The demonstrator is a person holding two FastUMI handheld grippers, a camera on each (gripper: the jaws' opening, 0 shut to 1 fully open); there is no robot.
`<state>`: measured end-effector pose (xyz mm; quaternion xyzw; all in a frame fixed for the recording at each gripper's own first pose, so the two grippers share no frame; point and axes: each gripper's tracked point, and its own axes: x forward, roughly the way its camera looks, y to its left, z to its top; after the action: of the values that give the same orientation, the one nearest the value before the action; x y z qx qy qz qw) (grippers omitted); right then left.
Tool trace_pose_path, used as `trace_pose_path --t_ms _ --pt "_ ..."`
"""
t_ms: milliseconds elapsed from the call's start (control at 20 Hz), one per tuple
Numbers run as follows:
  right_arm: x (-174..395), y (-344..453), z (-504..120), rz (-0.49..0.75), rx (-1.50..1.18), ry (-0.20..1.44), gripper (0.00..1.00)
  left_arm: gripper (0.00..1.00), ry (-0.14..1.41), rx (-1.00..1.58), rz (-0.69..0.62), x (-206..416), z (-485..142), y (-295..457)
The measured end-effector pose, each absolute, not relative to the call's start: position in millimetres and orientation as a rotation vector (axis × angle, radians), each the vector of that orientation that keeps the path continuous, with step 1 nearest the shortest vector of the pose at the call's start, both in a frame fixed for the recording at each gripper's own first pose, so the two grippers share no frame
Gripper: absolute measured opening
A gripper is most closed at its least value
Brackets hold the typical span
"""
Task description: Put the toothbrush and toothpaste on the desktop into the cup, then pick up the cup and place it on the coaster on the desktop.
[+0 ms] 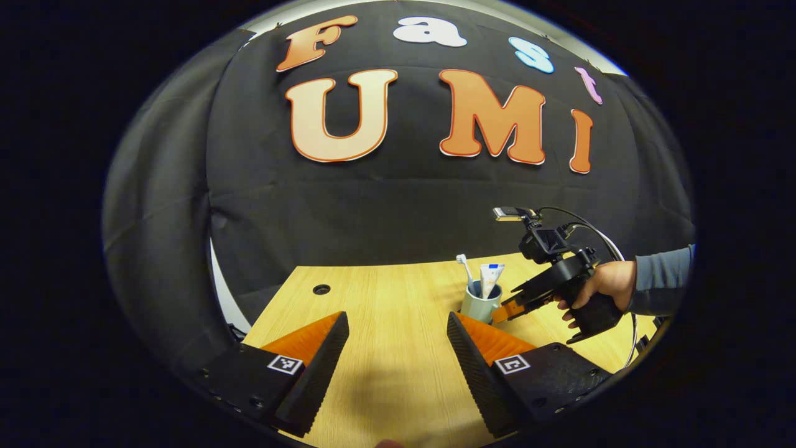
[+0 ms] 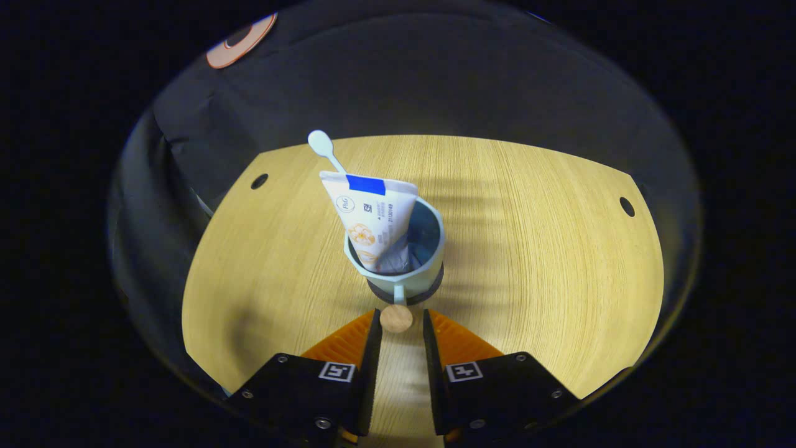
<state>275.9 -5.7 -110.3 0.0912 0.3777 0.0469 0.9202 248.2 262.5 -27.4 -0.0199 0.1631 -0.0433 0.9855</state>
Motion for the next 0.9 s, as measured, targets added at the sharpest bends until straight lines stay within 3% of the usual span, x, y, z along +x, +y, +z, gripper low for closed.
trace_pose_path --t_ms 200,250,550,900 --pt "248 -25 -78 0.116 0.235 0.657 0.69 0.96 0.298 -0.033 -0.114 251 -13 239" --pt "238 -35 -64 0.097 0.251 0.617 0.72 0.96 0.286 -0.026 -0.117 251 -8 232" --pt "175 -87 35 0.103 0.245 0.255 0.76 0.96 0.213 -0.004 -0.11 230 34 181" --pt "92 -130 82 0.114 0.142 -0.01 0.92 0.96 0.1 0.017 -0.067 188 90 134"
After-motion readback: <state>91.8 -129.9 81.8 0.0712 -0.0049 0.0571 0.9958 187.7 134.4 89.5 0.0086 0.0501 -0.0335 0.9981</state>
